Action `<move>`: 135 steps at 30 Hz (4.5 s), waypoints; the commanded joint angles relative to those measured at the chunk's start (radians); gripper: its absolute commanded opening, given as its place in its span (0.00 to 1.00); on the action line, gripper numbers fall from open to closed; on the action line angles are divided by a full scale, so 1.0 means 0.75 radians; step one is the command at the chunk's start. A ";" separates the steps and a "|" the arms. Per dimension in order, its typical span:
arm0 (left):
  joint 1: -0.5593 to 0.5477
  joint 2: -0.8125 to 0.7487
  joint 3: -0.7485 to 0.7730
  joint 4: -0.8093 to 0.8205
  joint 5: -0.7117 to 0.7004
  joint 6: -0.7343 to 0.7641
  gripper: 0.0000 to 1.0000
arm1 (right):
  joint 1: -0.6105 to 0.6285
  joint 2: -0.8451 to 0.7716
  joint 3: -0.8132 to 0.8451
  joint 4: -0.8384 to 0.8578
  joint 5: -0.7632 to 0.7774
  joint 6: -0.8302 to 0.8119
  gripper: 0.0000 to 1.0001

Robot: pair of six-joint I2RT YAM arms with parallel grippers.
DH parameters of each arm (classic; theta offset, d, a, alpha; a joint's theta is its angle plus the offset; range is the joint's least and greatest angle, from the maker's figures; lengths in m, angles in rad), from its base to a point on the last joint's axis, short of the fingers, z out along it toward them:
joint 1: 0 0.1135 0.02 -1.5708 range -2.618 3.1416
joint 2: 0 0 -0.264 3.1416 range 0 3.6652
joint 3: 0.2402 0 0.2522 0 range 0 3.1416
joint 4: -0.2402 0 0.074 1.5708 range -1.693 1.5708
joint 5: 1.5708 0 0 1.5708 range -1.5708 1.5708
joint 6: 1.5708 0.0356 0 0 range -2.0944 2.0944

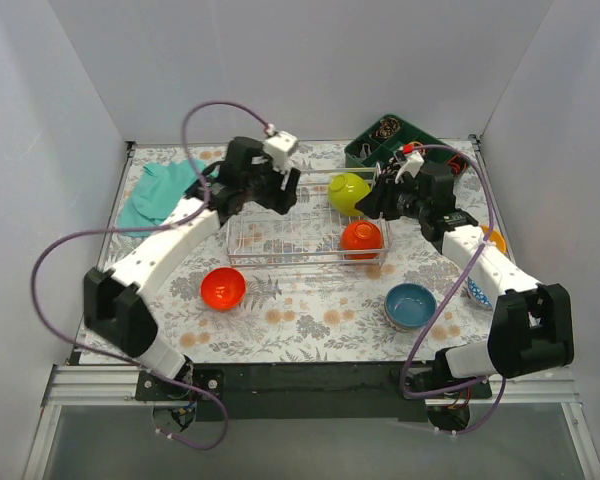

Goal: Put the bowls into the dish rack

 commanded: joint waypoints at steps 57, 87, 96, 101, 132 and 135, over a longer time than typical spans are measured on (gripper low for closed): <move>0.974 -0.756 -0.238 -0.451 0.011 -0.053 0.82 | 1.322 1.060 1.187 -0.888 0.185 -1.709 0.12; 0.728 -0.316 0.392 -0.105 0.236 -0.229 0.00 | 0.746 0.252 1.132 -0.742 -0.048 -0.646 0.01; 0.361 -0.063 0.367 -0.134 0.007 -0.137 0.00 | 0.246 0.035 0.400 0.100 -0.514 0.197 0.01; 0.234 0.036 0.408 -0.110 -0.028 -0.015 0.00 | 0.077 0.035 0.146 0.545 -0.611 0.567 0.01; 0.077 0.117 0.142 -0.185 0.074 0.149 0.00 | 0.086 0.356 -0.243 1.274 -0.699 1.014 0.01; 0.062 0.138 0.158 -0.240 0.123 0.159 0.00 | 0.088 0.364 -0.276 1.218 -0.674 0.985 0.01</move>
